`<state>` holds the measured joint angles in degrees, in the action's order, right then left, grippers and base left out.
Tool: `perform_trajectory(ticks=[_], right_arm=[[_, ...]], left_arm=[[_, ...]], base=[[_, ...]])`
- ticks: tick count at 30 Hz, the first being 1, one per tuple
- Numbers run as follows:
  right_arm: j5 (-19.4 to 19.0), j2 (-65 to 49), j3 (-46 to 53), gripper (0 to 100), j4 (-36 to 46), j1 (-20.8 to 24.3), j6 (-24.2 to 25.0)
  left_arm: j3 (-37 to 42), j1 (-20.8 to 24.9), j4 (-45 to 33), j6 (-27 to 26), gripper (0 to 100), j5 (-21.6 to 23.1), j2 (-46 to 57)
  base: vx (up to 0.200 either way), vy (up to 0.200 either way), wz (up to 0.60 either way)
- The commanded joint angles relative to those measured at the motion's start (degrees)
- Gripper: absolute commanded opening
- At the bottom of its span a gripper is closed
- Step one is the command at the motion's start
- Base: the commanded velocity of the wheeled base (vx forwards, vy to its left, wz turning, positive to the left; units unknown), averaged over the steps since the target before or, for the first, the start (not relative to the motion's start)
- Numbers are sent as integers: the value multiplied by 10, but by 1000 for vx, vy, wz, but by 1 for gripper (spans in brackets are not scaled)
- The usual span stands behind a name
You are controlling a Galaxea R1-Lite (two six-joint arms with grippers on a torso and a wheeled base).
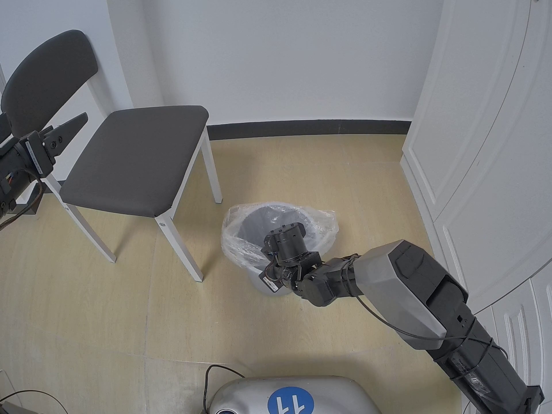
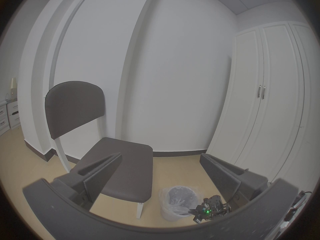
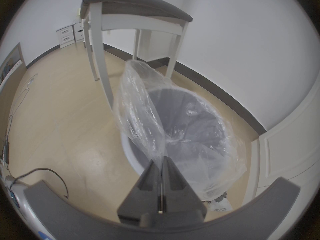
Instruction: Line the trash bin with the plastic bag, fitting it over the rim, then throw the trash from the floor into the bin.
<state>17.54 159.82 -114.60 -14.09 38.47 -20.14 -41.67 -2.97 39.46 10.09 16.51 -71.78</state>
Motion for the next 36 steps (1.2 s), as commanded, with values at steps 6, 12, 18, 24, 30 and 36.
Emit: perform_trajectory(ticks=[6,12,18,24,30,36], right_arm=[[6,-21,10,0,6,65,24],[7,1,39,0,21,76,19],[14,17,0,0,133,55,39],[14,8,0,0,214,53,72],[14,-30,0,0,231,85,92],[57,-65,0,0,284,107,89]], left_arm=[[-1,-2,4,0,100,0,-5],[4,-4,17,0,100,0,-7],[4,-4,17,0,100,0,-13],[3,-4,18,0,100,0,-21],[4,-5,18,-1,100,0,-22],[4,-5,18,-1,100,0,-20]], base=[[0,0,0],[0,0,0],[0,0,0],[0,0,0],[0,0,0],[0,0,0]])
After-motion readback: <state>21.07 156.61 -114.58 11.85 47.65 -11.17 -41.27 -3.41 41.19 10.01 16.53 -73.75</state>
